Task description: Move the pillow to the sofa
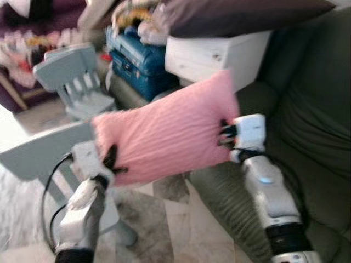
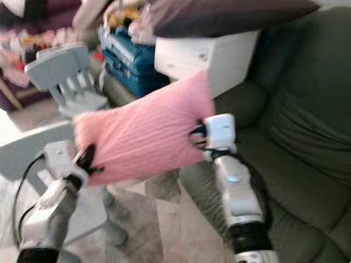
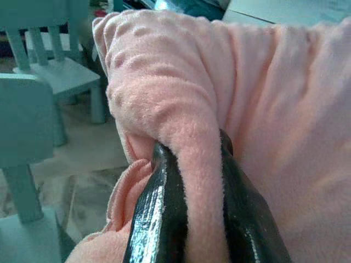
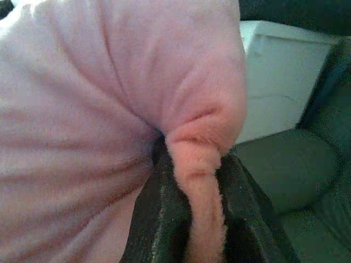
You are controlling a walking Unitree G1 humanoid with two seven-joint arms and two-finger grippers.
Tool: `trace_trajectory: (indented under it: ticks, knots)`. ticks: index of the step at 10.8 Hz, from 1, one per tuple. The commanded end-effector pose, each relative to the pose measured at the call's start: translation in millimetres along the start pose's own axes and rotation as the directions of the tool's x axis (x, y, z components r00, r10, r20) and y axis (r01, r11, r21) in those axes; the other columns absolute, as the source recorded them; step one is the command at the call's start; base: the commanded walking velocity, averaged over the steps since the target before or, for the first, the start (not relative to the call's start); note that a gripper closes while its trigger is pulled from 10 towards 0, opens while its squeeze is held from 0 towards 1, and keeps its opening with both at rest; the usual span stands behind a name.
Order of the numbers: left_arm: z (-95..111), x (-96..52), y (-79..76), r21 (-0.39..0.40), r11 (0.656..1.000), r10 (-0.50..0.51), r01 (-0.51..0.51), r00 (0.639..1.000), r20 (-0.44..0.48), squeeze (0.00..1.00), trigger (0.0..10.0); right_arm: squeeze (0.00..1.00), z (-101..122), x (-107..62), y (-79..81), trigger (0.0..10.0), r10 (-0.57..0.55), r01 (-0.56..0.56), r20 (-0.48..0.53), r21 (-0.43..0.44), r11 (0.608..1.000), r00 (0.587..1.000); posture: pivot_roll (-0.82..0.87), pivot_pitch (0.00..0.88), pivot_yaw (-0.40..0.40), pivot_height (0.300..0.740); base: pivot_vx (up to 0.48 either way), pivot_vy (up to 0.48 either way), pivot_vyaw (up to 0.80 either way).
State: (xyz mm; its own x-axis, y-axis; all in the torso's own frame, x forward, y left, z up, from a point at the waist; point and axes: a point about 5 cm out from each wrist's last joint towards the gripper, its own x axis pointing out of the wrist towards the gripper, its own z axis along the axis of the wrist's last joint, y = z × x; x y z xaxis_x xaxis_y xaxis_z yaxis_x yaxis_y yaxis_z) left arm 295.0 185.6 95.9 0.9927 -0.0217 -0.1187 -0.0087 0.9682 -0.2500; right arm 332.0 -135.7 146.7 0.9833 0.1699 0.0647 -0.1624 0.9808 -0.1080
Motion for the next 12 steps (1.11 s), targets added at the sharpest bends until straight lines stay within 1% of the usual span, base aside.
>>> trace_trajectory:
  ticks: [1,4,6,8,10,11,12]
  knots:
    - [-0.9,-6.4,18.7,0.014,0.998,0.063,-0.063,0.998,-0.005,0.0,10.0,0.0,9.0,2.6,9.1,10.0,0.022,-0.022,0.036,0.009,1.0,0.999,-0.2,0.001,0.094,0.74,0.0,0.0,-0.8]
    - [-1.4,-6.5,18.3,0.015,0.998,0.065,-0.065,0.998,-0.006,0.0,10.0,0.0,9.3,2.2,8.4,10.0,0.023,-0.023,0.039,0.002,1.0,0.999,-0.2,0.0,0.093,0.74,0.0,0.0,-0.8]
    - [-2.4,-6.4,20.4,0.009,0.996,0.088,-0.088,0.996,-0.011,0.0,10.0,0.0,8.9,1.9,8.4,10.0,0.024,-0.024,0.036,0.003,1.0,0.999,-0.2,0.0,0.093,0.74,0.0,0.0,-0.8]
    - [-1.7,-6.5,18.7,0.005,0.998,0.064,-0.064,0.998,-0.004,0.0,10.0,0.0,8.6,1.8,8.0,10.0,0.024,-0.025,0.034,0.0,1.0,0.999,-0.2,0.001,0.092,0.74,0.0,0.0,-0.8]
    - [-2.0,-7.3,18.7,0.007,0.998,0.066,-0.066,0.998,-0.006,0.0,10.0,0.0,8.4,2.0,8.5,10.0,0.026,-0.026,0.032,-0.003,1.0,0.999,-0.2,0.003,0.092,0.74,0.0,0.0,-0.8]
    - [-2.6,-7.5,18.8,0.005,0.998,0.067,-0.067,0.998,-0.006,0.0,10.0,0.0,8.3,2.0,8.7,10.0,0.028,-0.028,0.03,-0.007,1.0,0.999,-0.2,0.003,0.091,0.74,0.0,0.0,0.0]
    - [-1.9,-7.7,17.2,-0.006,0.999,0.045,-0.045,0.999,0.002,0.0,10.0,0.0,8.1,1.9,9.6,10.0,0.038,-0.037,0.032,-0.018,0.999,0.999,-0.2,0.003,0.091,0.74,0.337,0.341,0.0]
